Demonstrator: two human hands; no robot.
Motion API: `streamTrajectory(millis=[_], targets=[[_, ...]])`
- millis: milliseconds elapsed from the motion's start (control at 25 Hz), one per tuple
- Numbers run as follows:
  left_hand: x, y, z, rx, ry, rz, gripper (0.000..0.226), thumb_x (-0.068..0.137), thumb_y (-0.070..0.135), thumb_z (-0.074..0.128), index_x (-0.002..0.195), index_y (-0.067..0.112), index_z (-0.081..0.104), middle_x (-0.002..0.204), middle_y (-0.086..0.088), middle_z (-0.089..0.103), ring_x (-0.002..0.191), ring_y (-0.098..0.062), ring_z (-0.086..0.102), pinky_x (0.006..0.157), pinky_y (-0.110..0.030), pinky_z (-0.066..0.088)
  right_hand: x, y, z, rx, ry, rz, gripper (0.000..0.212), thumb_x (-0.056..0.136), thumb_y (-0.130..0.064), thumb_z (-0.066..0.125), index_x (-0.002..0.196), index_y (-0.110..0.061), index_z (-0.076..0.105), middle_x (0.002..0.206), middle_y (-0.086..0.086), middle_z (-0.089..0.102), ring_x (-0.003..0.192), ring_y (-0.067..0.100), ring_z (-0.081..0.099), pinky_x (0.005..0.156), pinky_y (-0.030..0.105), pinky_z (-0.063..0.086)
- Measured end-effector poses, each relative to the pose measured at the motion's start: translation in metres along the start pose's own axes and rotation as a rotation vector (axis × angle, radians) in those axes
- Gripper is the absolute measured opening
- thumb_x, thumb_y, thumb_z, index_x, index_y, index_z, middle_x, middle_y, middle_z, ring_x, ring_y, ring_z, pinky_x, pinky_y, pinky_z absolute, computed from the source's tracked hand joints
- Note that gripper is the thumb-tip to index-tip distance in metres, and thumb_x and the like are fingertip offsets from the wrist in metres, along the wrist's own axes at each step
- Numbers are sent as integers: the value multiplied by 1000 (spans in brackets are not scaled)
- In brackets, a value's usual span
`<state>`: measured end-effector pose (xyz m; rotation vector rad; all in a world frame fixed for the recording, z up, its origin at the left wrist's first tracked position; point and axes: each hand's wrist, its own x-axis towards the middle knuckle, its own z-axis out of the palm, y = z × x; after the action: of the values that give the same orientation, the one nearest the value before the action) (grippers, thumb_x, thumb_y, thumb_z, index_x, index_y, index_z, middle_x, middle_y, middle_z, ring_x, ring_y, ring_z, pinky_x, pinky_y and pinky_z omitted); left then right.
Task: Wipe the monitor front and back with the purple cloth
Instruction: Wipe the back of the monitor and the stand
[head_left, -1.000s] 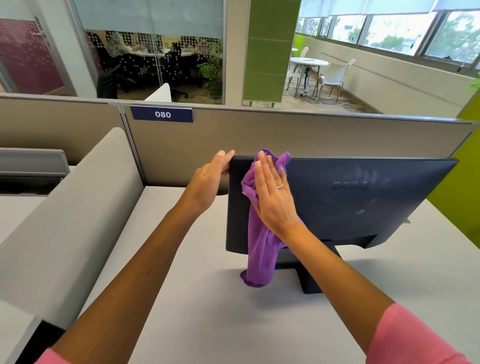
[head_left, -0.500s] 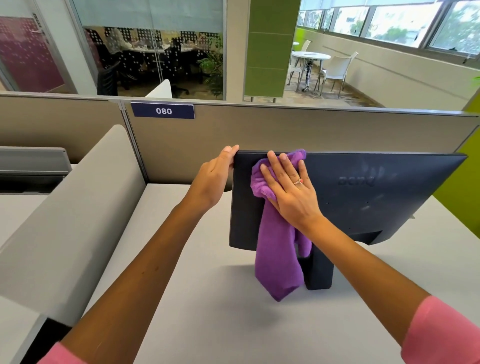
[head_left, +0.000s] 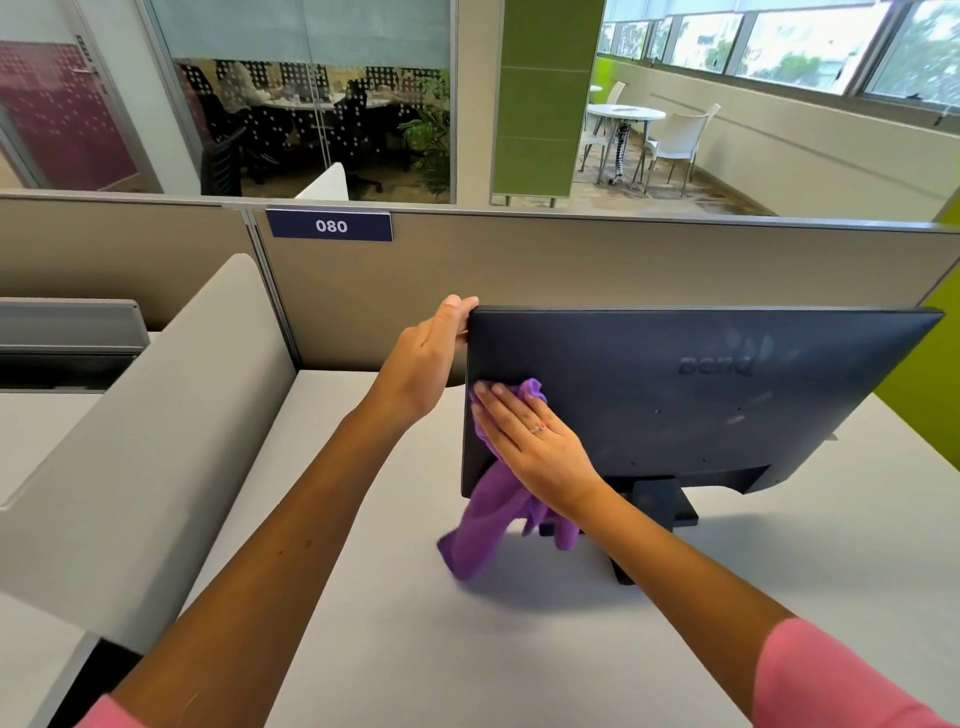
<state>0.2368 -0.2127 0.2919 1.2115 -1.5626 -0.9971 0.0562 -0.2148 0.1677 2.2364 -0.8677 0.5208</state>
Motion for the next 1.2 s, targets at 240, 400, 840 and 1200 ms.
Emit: streamTrajectory(millis=[240,400,840,1200], targets=[[-2,0,3,33,27,8,49,102,44,17,141,27,42,140,3,49,128,-12,47,107,-24,29,-44,52,-24,96,187,604,52,90,10,49,140,7,33,148,27,28,139,39,24,108,54,33],[-3,-1,4,43,20,15,48,102,43,17,140,29,42,138,5,50,127,-12,47,101,-22,28,6,83,-49,283,305,856,52,91,2,52,139,8,35,148,25,31,138,38,30,103,53,41],[-5,-5,11,201,79,46,49,102,44,18,146,27,34,147,4,42,137,-13,36,113,-27,23,-32,36,-17,103,211,496,54,88,7,56,139,4,37,149,22,26,143,31,18,115,44,26],[-7,-1,24,419,128,48,50,103,40,16,150,26,19,155,2,28,142,-20,26,109,-26,19,-30,105,-50,327,324,1092,56,89,-1,48,143,0,32,152,17,29,142,33,23,113,49,28]])
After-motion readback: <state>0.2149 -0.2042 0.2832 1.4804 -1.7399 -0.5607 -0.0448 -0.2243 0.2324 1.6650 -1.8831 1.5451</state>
